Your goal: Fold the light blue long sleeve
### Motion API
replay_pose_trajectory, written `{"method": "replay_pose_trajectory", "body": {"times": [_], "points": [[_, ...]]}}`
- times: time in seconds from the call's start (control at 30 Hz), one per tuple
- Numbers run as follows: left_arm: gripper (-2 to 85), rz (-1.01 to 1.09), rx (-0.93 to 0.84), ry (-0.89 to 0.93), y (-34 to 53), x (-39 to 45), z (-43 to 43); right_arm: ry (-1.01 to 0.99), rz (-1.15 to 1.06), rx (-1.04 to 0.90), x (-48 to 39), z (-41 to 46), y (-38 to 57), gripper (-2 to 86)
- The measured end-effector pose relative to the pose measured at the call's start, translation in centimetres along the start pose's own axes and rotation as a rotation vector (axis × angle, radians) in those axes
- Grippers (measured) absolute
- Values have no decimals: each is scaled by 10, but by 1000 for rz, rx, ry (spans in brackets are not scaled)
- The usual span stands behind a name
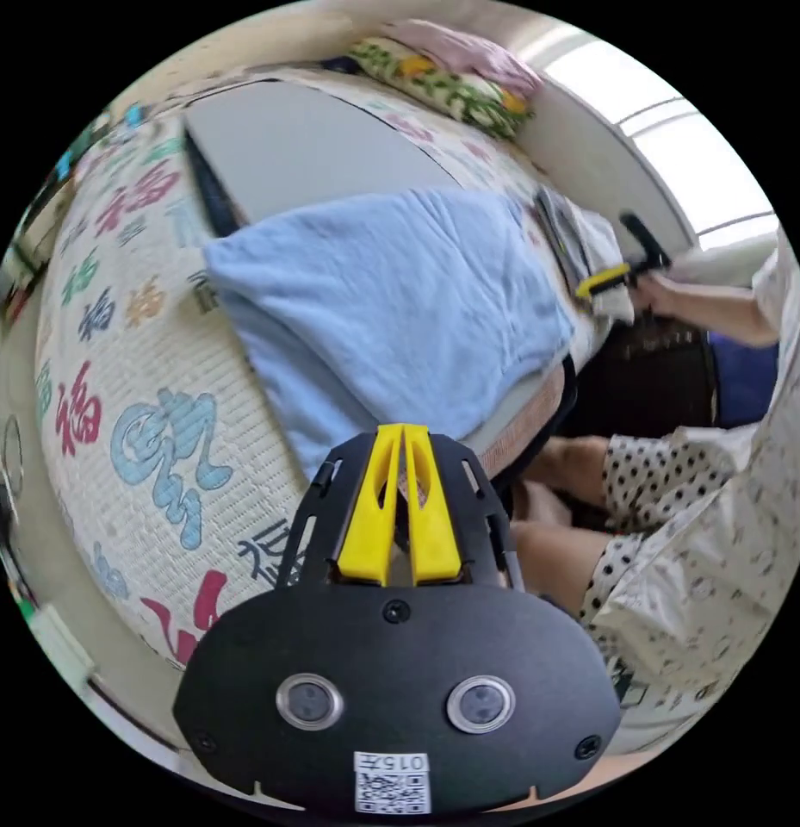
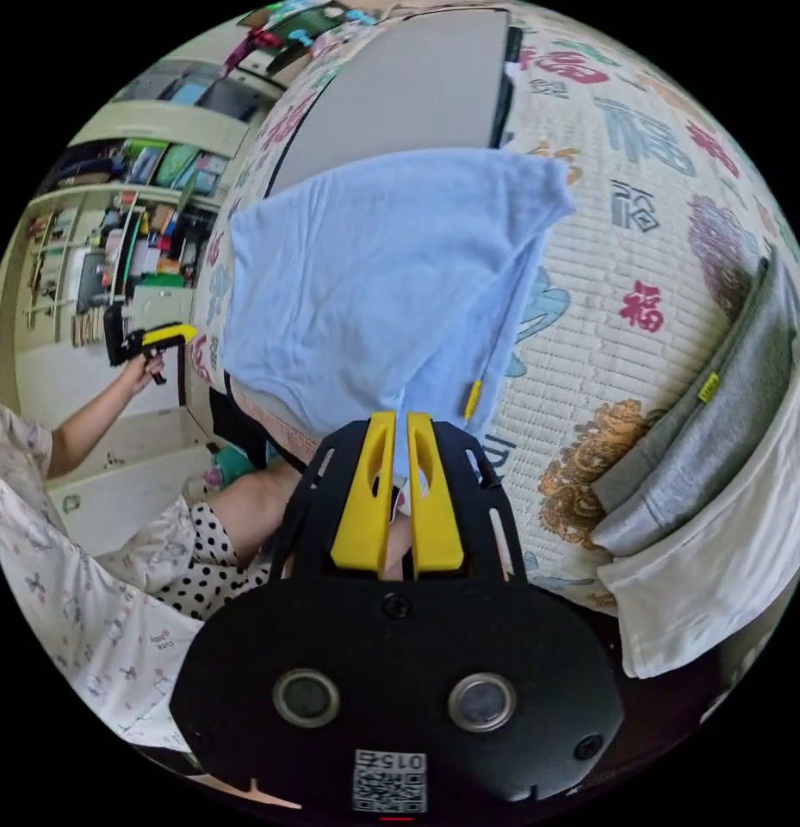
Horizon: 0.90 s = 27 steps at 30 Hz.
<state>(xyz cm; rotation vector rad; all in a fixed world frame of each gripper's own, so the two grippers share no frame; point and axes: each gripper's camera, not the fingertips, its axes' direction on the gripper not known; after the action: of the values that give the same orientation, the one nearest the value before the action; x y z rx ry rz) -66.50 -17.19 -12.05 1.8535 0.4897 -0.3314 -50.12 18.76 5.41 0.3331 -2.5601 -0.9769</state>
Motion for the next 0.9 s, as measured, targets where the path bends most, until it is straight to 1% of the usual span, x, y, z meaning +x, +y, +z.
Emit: {"method": "replay_pose_trajectory", "body": {"times": [0.03,0.1,0.17,0.2,0.23,0.3,0.37,0.4,0.43,0.47,0.53,0.6,0.67,0.73,0.8,0.9], "points": [[33,-49,40,7,-4,-13,-13,-15,30,33,13,-15,0,47],[86,-224,166,-9,-31,-62,-55,-42,155,119,66,-69,-9,84],[108,-336,229,-3,-61,-98,-73,-87,228,183,101,-104,-24,99],[115,-406,282,33,-80,-124,-80,-135,262,237,120,-123,-36,109],[116,-438,311,55,-89,-136,-82,-156,282,260,129,-132,-42,116],[118,-571,384,90,-120,-182,-81,-191,383,331,164,-156,-67,133],[117,-655,402,94,-137,-209,-76,-215,474,370,190,-167,-82,137],[111,-704,388,128,-148,-225,-70,-261,526,379,208,-171,-91,136],[107,-714,375,154,-154,-231,-66,-289,551,380,216,-172,-95,135],[82,-714,345,200,-165,-240,-60,-344,585,380,229,-175,-102,130],[41,-724,307,220,-178,-247,-57,-407,601,365,242,-180,-111,103],[11,-750,319,217,-181,-255,-63,-349,644,341,249,-197,-116,44],[3,-818,364,212,-171,-264,-72,-367,695,400,255,-218,-109,25],[0,-871,400,189,-161,-270,-77,-369,742,456,259,-238,-101,18],[0,-900,410,165,-155,-275,-73,-264,750,442,258,-256,-106,14],[5,-902,392,136,-157,-279,-61,-239,802,447,259,-264,-117,19]]}}
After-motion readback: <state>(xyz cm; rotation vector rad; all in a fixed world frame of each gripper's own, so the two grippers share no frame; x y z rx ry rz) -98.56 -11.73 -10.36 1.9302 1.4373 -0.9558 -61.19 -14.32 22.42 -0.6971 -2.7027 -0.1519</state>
